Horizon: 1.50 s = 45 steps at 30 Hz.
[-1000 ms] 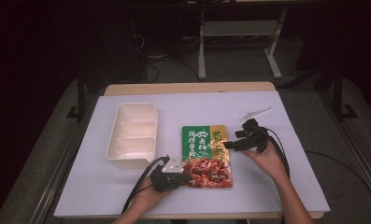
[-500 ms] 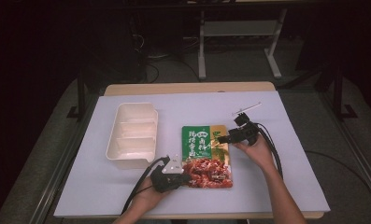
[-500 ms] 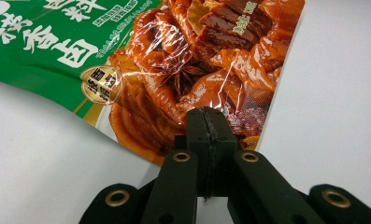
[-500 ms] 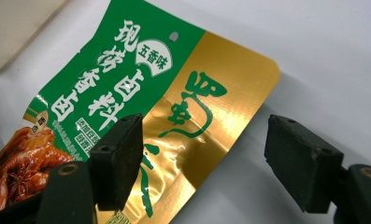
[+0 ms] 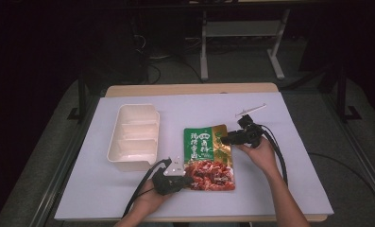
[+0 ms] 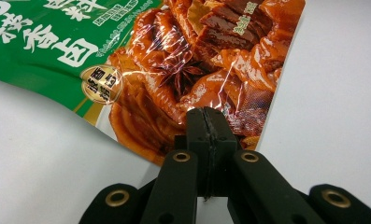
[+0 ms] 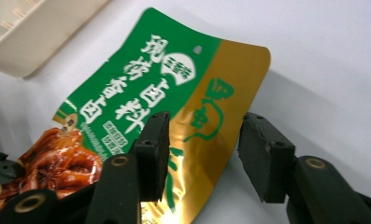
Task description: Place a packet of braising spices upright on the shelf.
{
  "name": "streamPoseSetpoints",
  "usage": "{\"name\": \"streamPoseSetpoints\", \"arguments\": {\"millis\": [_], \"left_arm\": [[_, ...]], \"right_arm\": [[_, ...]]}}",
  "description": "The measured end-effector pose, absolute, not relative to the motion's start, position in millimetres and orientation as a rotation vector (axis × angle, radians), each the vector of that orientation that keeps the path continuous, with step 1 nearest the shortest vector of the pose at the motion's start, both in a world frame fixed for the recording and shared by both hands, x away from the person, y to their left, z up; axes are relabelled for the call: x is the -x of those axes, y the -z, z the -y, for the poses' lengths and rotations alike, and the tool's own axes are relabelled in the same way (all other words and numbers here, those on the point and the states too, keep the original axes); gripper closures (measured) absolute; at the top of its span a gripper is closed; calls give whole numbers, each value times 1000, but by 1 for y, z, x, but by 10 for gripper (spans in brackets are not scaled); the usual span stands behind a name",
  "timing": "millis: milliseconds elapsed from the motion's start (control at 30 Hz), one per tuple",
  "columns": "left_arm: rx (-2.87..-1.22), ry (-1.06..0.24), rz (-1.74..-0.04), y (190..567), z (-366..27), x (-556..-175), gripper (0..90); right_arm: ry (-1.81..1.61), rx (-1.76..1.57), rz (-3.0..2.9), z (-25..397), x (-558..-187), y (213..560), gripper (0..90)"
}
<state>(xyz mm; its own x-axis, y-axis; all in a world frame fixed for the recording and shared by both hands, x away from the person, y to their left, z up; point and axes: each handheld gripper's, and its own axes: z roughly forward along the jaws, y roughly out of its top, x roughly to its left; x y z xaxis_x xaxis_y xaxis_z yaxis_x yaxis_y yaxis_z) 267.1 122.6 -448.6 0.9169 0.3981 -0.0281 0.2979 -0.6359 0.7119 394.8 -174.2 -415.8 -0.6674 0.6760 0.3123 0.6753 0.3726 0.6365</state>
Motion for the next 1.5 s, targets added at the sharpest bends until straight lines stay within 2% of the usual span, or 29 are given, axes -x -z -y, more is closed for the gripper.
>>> {"name": "streamPoseSetpoints", "arguments": {"millis": [300, 600, 833, 1000, 1033, 1067, 1300, 1500], "left_arm": [[-2301, -174, -491, 449, -122, -266, 897], [-2300, -176, -492, 449, -122, -266, 897], [-2299, -179, -491, 449, -122, -266, 897], [-2300, -181, -491, 449, -122, -266, 897], [-2299, -179, -491, 449, -122, -266, 897], [-2299, -178, -491, 449, -122, -266, 897], [-2300, -182, -491, 449, -122, -266, 897], [-2298, -178, -491, 449, -122, -266, 897]], "right_arm": [[-1231, -1146, -2608, 165, -383, 405, 794], [-1233, -1208, -2670, 163, -391, 420, 732], [-1216, -1288, -2704, 164, -399, 434, 722], [-1211, -1262, -2733, 163, -400, 438, 786], [-1275, -1252, -2751, 166, -400, 437, 841], [-1312, -1244, -2763, 167, -401, 436, 851], [-1263, -1224, -2790, 159, -400, 439, 791], [-1240, -1239, -2783, 156, -401, 443, 816]]}}
